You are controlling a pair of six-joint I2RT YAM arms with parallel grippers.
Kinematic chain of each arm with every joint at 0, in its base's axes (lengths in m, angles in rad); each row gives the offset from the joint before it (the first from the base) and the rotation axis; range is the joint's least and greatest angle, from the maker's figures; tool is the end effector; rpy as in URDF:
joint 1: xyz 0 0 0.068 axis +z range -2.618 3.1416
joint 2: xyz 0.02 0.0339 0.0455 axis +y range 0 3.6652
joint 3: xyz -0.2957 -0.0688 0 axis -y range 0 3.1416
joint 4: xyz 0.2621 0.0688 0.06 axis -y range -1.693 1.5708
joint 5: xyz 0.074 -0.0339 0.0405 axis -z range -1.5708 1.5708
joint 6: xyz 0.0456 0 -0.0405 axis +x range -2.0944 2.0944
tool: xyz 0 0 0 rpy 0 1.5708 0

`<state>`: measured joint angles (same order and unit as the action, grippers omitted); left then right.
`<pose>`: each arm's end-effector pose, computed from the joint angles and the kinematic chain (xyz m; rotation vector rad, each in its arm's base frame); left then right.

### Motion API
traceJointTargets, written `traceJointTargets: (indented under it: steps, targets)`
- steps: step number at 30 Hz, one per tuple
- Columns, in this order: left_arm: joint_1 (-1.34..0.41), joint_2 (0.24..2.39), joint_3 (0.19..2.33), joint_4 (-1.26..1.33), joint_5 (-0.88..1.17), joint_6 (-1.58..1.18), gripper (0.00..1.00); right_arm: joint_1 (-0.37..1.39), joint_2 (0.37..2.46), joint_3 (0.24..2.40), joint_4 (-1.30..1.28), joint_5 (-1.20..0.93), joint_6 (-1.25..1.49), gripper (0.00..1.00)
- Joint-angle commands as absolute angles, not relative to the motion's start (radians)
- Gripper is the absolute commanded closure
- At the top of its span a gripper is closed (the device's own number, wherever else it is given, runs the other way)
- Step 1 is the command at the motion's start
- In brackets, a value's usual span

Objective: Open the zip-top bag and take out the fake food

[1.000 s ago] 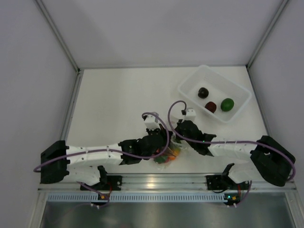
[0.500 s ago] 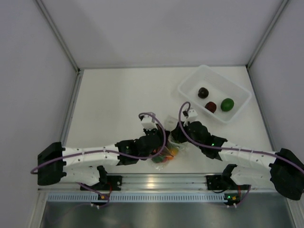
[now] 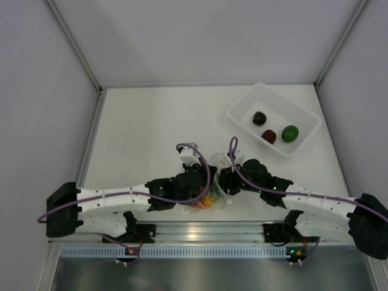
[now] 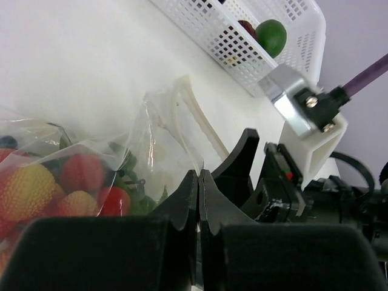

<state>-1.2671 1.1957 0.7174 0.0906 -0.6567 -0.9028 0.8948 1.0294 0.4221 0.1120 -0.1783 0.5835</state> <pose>0.1085 -0.2531 0.2796 -0.0841 1.9620 -0.8327 0.1324 0.1780 0.2101 -0.4657 2.1967 1.0490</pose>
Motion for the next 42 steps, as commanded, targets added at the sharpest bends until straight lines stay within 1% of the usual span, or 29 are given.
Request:
traceJointTargets:
  steps: [1, 5, 9, 12, 16, 20, 21, 23, 25, 27, 29, 32, 35, 36, 37, 39, 42]
  targets:
    - [-1.264, 1.184, 0.71, 0.144, -0.724, -0.968, 1.0, 0.914, 1.045, 0.39, 0.213, -0.229, 0.669, 0.44]
    - [-1.273, 1.198, 0.686, 0.181, -0.77, -1.034, 1.0, 0.945, 1.065, 0.379, 0.285, -0.184, 0.776, 0.48]
    - [-1.325, 1.207, 0.703, 0.183, -0.874, -1.037, 1.0, 0.972, 1.077, 0.379, 0.334, -0.164, 0.853, 0.48]
    - [-1.364, 1.218, 0.712, 0.183, -0.922, -1.037, 1.0, 1.024, 1.069, 0.371, 0.367, -0.086, 0.919, 0.48]
    - [-1.376, 1.218, 0.704, 0.183, -0.93, -1.051, 1.0, 1.066, 1.069, 0.373, 0.382, -0.049, 0.968, 0.48]
    - [-1.378, 1.184, 0.699, 0.181, -0.91, -1.029, 1.0, 1.071, 1.077, 0.394, 0.362, -0.095, 0.927, 0.48]
    - [-1.378, 1.177, 0.695, 0.181, -0.907, -1.025, 1.0, 1.071, 1.086, 0.397, 0.364, -0.136, 0.917, 0.47]
    - [-1.378, 1.154, 0.69, 0.181, -0.894, -1.008, 1.0, 1.071, 1.106, 0.406, 0.364, -0.17, 0.894, 0.45]
    - [-1.378, 1.138, 0.683, 0.179, -0.876, -0.993, 1.0, 1.071, 1.106, 0.388, 0.431, -0.202, 0.875, 0.44]
    - [-1.378, 1.111, 0.678, 0.179, -0.836, -0.992, 1.0, 1.072, 1.109, 0.359, 0.5, -0.218, 0.851, 0.44]
    - [-1.378, 1.088, 0.68, 0.181, -0.805, -0.989, 1.0, 1.074, 1.12, 0.37, 0.514, -0.222, 0.804, 0.45]
    - [-1.378, 1.068, 0.687, 0.179, -0.761, -0.991, 1.0, 1.077, 1.132, 0.4, 0.522, -0.2, 0.834, 0.45]
    - [-1.378, 1.062, 0.699, 0.183, -0.735, -0.999, 1.0, 1.092, 1.135, 0.457, 0.473, -0.132, 0.841, 0.46]
    - [-1.378, 1.063, 0.719, 0.183, -0.72, -0.996, 1.0, 1.098, 1.131, 0.475, 0.438, -0.086, 0.816, 0.46]
    - [-1.378, 1.066, 0.73, 0.189, -0.709, -0.982, 1.0, 1.101, 1.117, 0.513, 0.348, -0.049, 0.81, 0.45]
    - [-1.378, 1.069, 0.764, 0.218, -0.687, -0.963, 1.0, 1.103, 1.097, 0.534, 0.286, 0.058, 0.818, 0.43]
    - [-1.376, 1.077, 0.79, 0.273, -0.652, -0.927, 1.0, 1.103, 1.055, 0.555, 0.23, 0.113, 0.859, 0.41]
